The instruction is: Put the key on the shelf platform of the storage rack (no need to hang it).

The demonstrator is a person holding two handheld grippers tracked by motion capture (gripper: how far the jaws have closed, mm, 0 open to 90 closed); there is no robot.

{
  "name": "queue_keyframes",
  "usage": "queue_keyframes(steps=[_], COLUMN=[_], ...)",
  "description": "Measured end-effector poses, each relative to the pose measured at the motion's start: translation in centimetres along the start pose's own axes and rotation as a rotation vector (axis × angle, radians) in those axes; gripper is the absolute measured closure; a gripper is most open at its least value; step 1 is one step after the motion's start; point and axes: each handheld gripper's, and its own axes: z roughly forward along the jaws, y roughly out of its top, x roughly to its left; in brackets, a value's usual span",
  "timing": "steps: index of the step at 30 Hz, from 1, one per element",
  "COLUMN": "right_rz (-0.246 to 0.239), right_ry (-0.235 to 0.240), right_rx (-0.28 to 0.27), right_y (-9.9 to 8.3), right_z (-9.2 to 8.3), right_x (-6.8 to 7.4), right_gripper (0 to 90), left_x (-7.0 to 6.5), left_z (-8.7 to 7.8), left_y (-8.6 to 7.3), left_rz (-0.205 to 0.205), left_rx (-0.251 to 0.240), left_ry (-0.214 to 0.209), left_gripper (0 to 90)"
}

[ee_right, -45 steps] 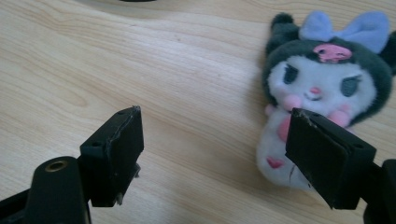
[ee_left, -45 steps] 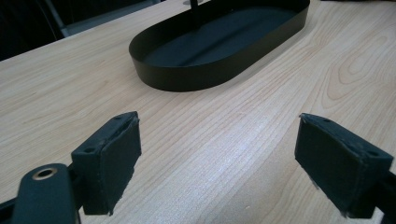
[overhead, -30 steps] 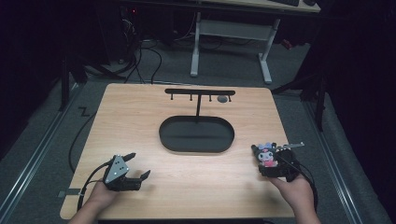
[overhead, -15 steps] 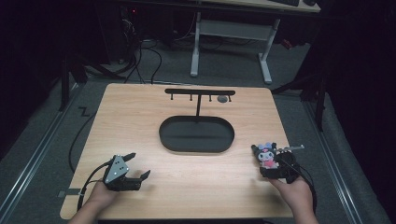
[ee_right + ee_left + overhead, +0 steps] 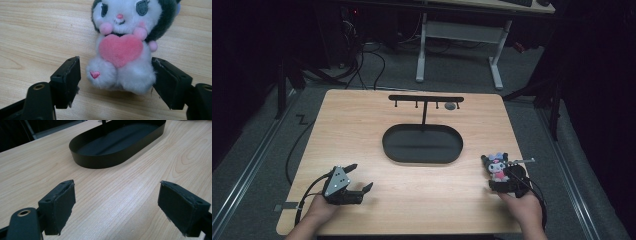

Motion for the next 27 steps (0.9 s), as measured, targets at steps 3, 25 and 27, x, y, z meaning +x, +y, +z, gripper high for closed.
queue_keyframes(steps=[3, 25, 27], right_rz=[-0.003, -0.005, -0.019], right_ry=[-0.003, -0.048, -0.047], right_rx=[-0.006, -0.069, -0.078], right_y=[0.0, 0.4, 0.6], right_z=[0.1, -1.5, -1.7], right_x=[0.1, 0.4, 0.6], right_gripper=[31.3, 49.7, 49.7], left_x=[0.0, 0.0, 0.0], left_z=[0.0, 0.0, 0.0], left_y=[0.0, 0.0, 0.0], left_rz=[0.0, 0.0, 0.0], left_rx=[0.0, 0.0, 0.0], left_ry=[0.0, 0.0, 0.0], left_gripper=[15.4, 15.4, 15.4])
